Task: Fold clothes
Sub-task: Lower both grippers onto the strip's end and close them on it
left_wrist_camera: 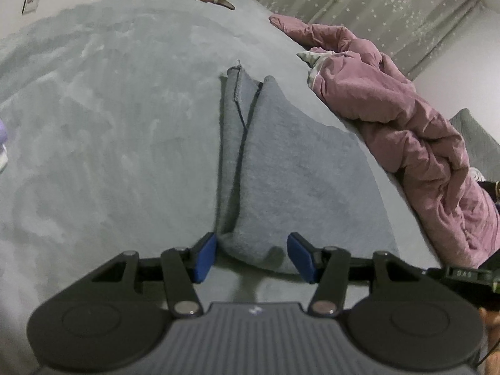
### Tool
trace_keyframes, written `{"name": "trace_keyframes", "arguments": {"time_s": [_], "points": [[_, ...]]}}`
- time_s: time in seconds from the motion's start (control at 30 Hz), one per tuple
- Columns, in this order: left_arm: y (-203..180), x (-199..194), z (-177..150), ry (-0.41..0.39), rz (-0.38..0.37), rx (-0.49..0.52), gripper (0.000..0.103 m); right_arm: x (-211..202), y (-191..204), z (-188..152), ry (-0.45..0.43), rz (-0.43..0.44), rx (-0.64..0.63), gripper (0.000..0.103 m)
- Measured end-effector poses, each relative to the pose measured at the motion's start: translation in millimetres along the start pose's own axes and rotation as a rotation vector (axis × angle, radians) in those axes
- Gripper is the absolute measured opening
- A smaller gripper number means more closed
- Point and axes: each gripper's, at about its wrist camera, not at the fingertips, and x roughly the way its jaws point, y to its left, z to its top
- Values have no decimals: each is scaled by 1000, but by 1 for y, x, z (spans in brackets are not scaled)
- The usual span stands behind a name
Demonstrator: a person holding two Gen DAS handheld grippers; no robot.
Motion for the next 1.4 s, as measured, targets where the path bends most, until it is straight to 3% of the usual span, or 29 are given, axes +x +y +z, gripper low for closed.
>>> {"name": "trace_keyframes", "arguments": {"time_s": [0.37,0.5,0.77,0.83,0.87,1.0,1.4], "points": [[5,4,2,28,-36,-85,54,-1,-9,-2,8,28,95,34],[4,5,2,31,-39,-100,57,2,-12,-3,2,46,124,36],[4,7,1,25,-32,-107,55,5,-12,-7,-26,56,140,35],[2,8,-1,21,-19,-96,45,5,-10,-8,-34,49,130,32],[2,9,-1,22,-5,-92,36,5,-10,-8,-37,46,125,24],[3,10,-1,19,9,-87,24,5,-7,-9,-52,31,106,16],[2,0,2,-2,20,-85,15,-5,0,-9,-103,24,66,12]]}}
